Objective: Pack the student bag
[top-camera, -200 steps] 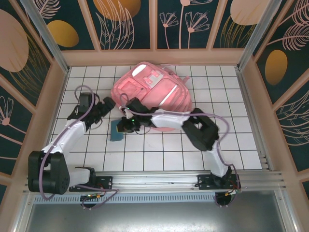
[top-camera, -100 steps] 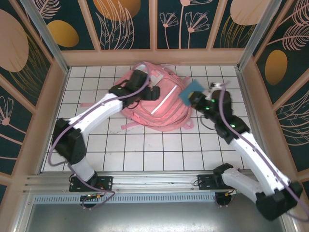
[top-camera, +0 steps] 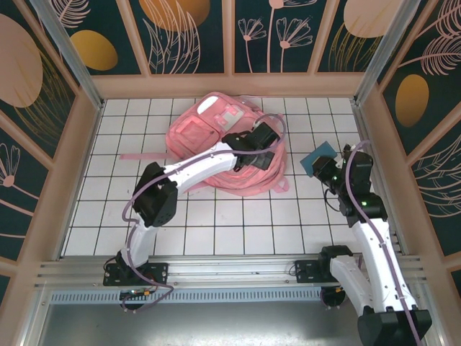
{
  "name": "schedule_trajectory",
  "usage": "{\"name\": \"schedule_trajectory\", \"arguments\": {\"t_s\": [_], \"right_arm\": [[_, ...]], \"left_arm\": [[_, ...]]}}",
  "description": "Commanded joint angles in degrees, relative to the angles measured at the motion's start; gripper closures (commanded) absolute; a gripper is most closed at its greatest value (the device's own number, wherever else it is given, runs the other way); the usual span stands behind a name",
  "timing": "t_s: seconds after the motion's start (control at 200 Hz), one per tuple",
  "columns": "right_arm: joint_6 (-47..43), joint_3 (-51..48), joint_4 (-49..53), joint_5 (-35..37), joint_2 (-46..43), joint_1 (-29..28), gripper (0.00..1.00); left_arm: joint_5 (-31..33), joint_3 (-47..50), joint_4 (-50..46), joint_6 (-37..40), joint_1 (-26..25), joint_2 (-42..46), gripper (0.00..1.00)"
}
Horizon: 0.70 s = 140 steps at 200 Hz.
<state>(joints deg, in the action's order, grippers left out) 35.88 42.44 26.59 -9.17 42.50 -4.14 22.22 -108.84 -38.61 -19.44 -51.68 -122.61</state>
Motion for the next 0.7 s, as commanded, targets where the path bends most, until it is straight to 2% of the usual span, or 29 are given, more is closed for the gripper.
{"name": "schedule_trajectory", "arguments": {"t_s": [0.0,0.16,0.35,0.4,0.455,0.581,0.696], "right_arm": [[-0.91,-1.57,-1.35,-4.40,-0.93,1.14,0.98],[-1.23,-1.96,-1.80,-5.15,-0.68,1.39,0.98],[-1.08,-2.12,-2.60,-5.70,0.03,1.50,0.98],[-0.91,-2.09,-2.76,-5.85,0.26,1.50,0.98],[-0.66,-2.19,-3.02,-6.42,0.37,1.49,0.98],[-0.20,-2.71,-3.39,-7.35,0.39,1.46,0.99],[-0.02,-3.14,-3.37,-7.70,0.04,1.49,0.99]], "left_arm": [[6.27,-3.01,-3.49,1.20,0.22,-2.30,0.11],[6.67,-2.89,-3.66,2.15,0.22,-4.06,0.26],[1.34,-1.21,-1.80,1.18,0.34,-5.04,0.28],[-0.05,-1.38,-1.72,1.01,0.36,-5.48,0.33],[-0.34,-1.56,-1.72,0.98,0.59,-5.88,0.41],[-2.20,-1.56,-1.48,0.39,2.07,-5.62,0.70],[-5.47,-1.41,-1.05,0.60,3.55,-4.25,0.88]]}}
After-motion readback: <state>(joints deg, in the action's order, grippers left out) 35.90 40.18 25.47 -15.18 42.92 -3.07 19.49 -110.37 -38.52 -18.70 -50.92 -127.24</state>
